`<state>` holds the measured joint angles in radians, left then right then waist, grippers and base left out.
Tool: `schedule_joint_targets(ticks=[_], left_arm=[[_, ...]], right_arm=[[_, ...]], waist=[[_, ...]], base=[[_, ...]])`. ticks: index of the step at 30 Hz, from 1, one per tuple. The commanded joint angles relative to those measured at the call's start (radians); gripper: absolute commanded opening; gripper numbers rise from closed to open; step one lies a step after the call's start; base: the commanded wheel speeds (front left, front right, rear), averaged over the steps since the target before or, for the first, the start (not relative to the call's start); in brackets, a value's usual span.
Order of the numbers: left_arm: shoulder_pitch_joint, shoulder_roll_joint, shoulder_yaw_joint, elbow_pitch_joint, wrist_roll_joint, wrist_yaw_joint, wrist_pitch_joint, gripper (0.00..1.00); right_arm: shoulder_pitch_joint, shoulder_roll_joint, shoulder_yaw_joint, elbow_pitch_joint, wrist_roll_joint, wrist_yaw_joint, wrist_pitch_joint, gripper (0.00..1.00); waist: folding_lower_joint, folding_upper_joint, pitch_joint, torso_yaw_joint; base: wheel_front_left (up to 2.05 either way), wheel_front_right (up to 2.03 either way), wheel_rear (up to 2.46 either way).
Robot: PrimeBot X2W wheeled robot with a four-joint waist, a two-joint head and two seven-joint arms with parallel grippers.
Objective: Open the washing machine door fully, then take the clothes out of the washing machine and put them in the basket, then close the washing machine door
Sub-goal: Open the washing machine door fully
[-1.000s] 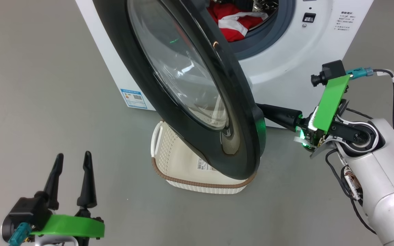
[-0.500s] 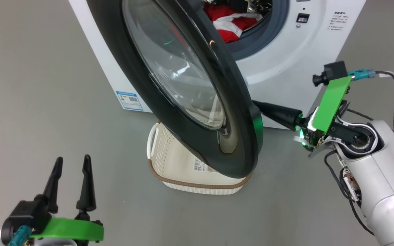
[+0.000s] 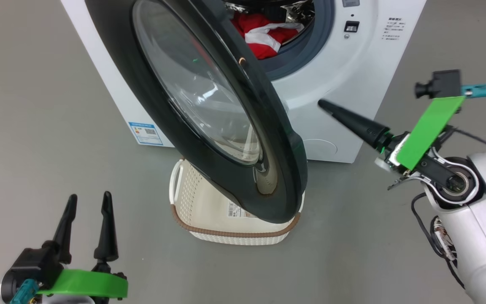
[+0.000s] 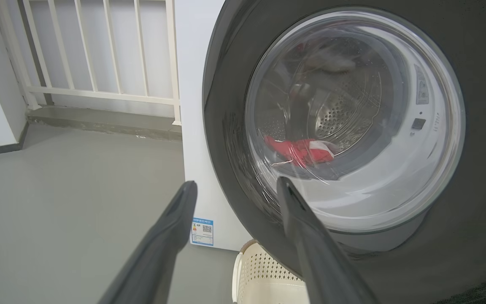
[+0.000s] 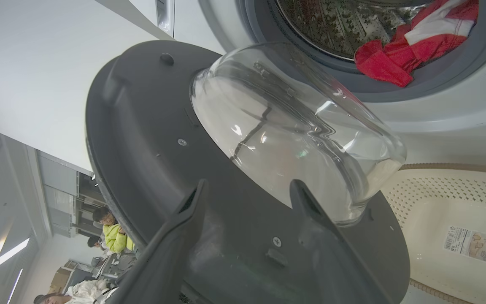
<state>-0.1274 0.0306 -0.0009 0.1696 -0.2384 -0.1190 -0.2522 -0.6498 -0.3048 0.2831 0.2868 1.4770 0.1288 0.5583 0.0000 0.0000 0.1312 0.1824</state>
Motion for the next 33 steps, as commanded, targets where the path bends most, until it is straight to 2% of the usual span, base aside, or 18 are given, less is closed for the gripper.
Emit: schedule_joint_targets(ticks=[1, 7, 14, 25, 33], left_arm=[[-0.002, 0.02, 0.034, -0.023, 0.011, -0.006, -0.01, 1.0], [0.005, 0.02, 0.039, -0.027, 0.015, -0.007, -0.01, 1.0], [0.01, 0.021, 0.045, -0.029, 0.023, -0.008, -0.01, 1.0], [0.026, 0.021, 0.055, -0.044, 0.03, -0.009, -0.01, 1.0], [0.027, 0.021, 0.058, -0.062, 0.03, -0.009, -0.01, 1.0]], right_arm=[[0.015, -0.005, 0.006, -0.05, -0.021, 0.002, -0.029, 1.0], [0.094, -0.053, 0.032, -0.168, -0.112, 0.002, -0.212, 1.0], [0.179, -0.111, 0.086, -0.234, -0.187, 0.002, -0.422, 1.0], [0.294, -0.201, 0.187, -0.21, -0.353, 0.002, -0.744, 1.0], [0.337, -0.196, 0.163, -0.166, -0.497, 0.002, -0.817, 1.0]], waist=[[0.0, 0.0, -0.002, -0.004], [0.0, 0.0, -0.002, -0.02], [0.0, 0.0, -0.007, -0.038], [0.0, 0.0, -0.011, -0.062], [0.0, 0.0, 0.005, -0.07]], base=[[0.0, 0.0, 0.0], [0.0, 0.0, 0.0], [0.0, 0.0, 0.0], [0.0, 0.0, 0.0], [0.0, 0.0, 0.0]])
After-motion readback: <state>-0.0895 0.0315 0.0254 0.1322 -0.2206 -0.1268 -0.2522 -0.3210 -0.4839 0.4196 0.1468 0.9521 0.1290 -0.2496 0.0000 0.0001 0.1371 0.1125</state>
